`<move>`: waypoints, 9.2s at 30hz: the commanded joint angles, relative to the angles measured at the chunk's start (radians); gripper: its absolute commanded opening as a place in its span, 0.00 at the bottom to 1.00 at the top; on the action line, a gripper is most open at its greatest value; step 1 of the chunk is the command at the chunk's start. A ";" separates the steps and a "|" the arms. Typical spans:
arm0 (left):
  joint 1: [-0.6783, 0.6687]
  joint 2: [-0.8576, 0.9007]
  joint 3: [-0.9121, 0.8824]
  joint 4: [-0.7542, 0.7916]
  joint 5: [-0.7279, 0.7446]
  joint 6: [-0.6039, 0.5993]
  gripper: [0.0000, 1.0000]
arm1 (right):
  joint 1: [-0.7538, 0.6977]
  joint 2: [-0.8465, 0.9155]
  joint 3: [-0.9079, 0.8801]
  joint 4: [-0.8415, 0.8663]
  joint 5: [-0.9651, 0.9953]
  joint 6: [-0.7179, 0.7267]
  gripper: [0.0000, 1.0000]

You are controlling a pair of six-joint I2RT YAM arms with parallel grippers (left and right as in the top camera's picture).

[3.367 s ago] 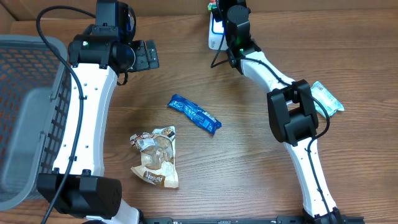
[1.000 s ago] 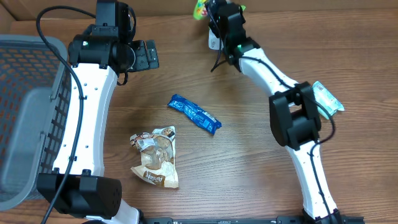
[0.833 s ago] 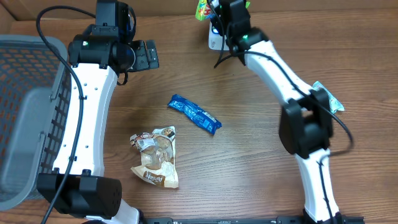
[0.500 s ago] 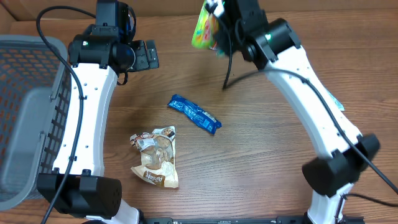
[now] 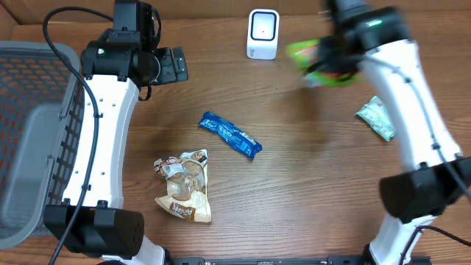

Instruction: Scan the item barcode

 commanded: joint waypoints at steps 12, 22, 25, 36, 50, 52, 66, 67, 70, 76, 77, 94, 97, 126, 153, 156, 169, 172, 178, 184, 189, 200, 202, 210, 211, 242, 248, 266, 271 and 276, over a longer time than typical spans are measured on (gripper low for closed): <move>-0.002 0.005 0.026 0.001 -0.009 0.004 1.00 | -0.443 0.076 -0.331 0.201 -0.085 0.132 0.04; -0.002 0.005 0.026 0.001 -0.009 0.004 1.00 | -0.427 0.074 -0.207 0.101 -0.287 -0.041 0.60; -0.002 0.005 0.026 0.001 -0.009 0.004 1.00 | -0.378 0.073 -0.120 0.053 -0.328 -0.093 0.61; -0.002 0.005 0.026 0.001 -0.009 0.004 1.00 | 0.019 0.121 -0.103 0.127 -0.509 -0.320 0.72; -0.003 0.005 0.026 0.001 -0.009 0.004 1.00 | 0.301 0.297 -0.234 0.200 -0.480 -0.382 0.77; -0.003 0.005 0.026 0.001 -0.009 0.004 1.00 | 0.309 0.311 -0.239 0.196 -0.490 -0.381 0.77; -0.002 0.005 0.026 0.001 -0.009 0.004 1.00 | 0.359 0.318 -0.284 0.200 -0.611 -0.318 0.37; -0.002 0.005 0.026 0.001 -0.009 0.004 1.00 | 0.365 0.318 -0.283 0.200 -0.623 -0.318 0.35; -0.002 0.005 0.026 0.001 -0.009 0.004 1.00 | 0.382 0.318 -0.283 0.192 -0.624 -0.322 0.32; -0.002 0.005 0.026 0.001 -0.009 0.004 1.00 | 0.422 0.318 -0.283 0.191 -0.687 -0.322 0.22; -0.002 0.005 0.026 0.001 -0.009 0.004 1.00 | 0.431 0.318 -0.284 0.188 -0.681 -0.322 0.21; -0.002 0.005 0.026 0.001 -0.009 0.004 1.00 | 0.499 0.335 -0.307 0.243 -0.415 -0.019 0.22; -0.002 0.005 0.026 0.001 -0.009 0.004 0.99 | 0.494 0.335 -0.314 0.227 -0.290 0.016 0.23; -0.002 0.005 0.026 0.001 -0.009 0.004 1.00 | 0.322 0.332 -0.092 0.375 0.039 -0.040 0.38; -0.002 0.005 0.026 0.001 -0.009 0.004 1.00 | 0.319 0.414 -0.203 0.314 -0.183 0.202 0.40; -0.002 0.005 0.026 0.001 -0.009 0.004 1.00 | 0.284 0.414 -0.200 0.226 -0.168 0.113 0.36; -0.002 0.005 0.026 0.001 -0.009 0.004 1.00 | 0.118 0.406 -0.096 0.237 -0.552 0.234 0.28; -0.002 0.005 0.026 0.001 -0.009 0.004 1.00 | 0.138 0.406 -0.114 0.347 -0.562 0.391 0.36; -0.002 0.005 0.026 0.001 -0.009 0.004 1.00 | 0.232 0.407 -0.117 0.444 -0.399 0.632 0.93; -0.002 0.005 0.026 0.001 -0.009 0.004 1.00 | 0.330 0.415 -0.126 0.473 -0.164 0.789 0.94; -0.002 0.005 0.026 0.001 -0.009 0.004 1.00 | 0.380 0.441 -0.130 0.492 -0.040 0.843 0.85; -0.002 0.005 0.026 0.001 -0.009 0.004 1.00 | 0.367 0.493 -0.134 0.489 0.026 0.785 0.41; -0.002 0.005 0.026 0.001 -0.009 0.004 1.00 | 0.367 0.492 -0.134 0.477 -0.013 0.681 0.32; -0.002 0.005 0.026 0.001 -0.009 0.004 1.00 | 0.327 0.490 -0.132 0.229 -0.384 0.181 0.21; -0.002 0.005 0.026 0.001 -0.009 0.004 1.00 | 0.320 0.490 -0.132 0.176 -0.398 0.122 0.22; -0.002 0.005 0.026 0.001 -0.009 0.004 1.00 | 0.172 0.365 -0.116 0.043 -0.383 -0.193 0.74; -0.002 0.005 0.026 0.001 -0.009 0.004 1.00 | 0.151 0.365 -0.154 0.131 -0.524 -0.046 0.61; -0.002 0.005 0.026 0.001 -0.009 0.004 1.00 | -0.006 0.331 -0.191 0.250 -0.699 -0.006 0.60; -0.002 0.005 0.026 0.001 -0.009 0.004 1.00 | 0.014 0.332 -0.247 0.337 -0.747 0.000 0.59; -0.002 0.005 0.026 0.001 -0.009 0.004 1.00 | 0.038 0.332 -0.346 0.470 -0.827 0.053 0.59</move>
